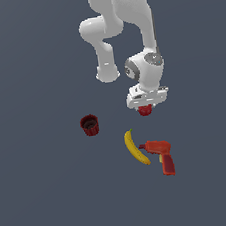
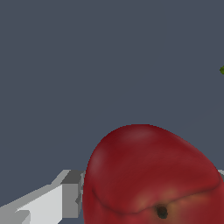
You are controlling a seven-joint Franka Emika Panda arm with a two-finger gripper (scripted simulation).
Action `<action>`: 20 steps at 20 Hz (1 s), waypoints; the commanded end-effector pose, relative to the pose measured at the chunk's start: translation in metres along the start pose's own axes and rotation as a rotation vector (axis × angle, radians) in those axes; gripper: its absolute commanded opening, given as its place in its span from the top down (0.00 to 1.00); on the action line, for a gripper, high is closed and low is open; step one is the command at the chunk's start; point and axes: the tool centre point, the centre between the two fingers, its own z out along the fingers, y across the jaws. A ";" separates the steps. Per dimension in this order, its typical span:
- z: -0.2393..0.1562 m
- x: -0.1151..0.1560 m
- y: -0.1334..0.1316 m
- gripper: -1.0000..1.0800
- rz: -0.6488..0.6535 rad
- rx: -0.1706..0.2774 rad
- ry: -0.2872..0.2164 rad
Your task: Pick up a designated object from a clutter of objects.
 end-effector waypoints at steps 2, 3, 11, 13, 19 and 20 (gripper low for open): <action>-0.012 0.006 0.007 1.00 0.000 0.001 0.002; -0.017 0.008 0.010 1.00 0.000 0.001 0.002; -0.066 0.031 0.041 1.00 -0.001 0.004 0.001; -0.083 0.039 0.052 1.00 -0.001 0.006 0.001; -0.134 0.063 0.084 1.00 -0.001 0.007 0.001; -0.142 0.067 0.090 1.00 -0.001 0.007 0.001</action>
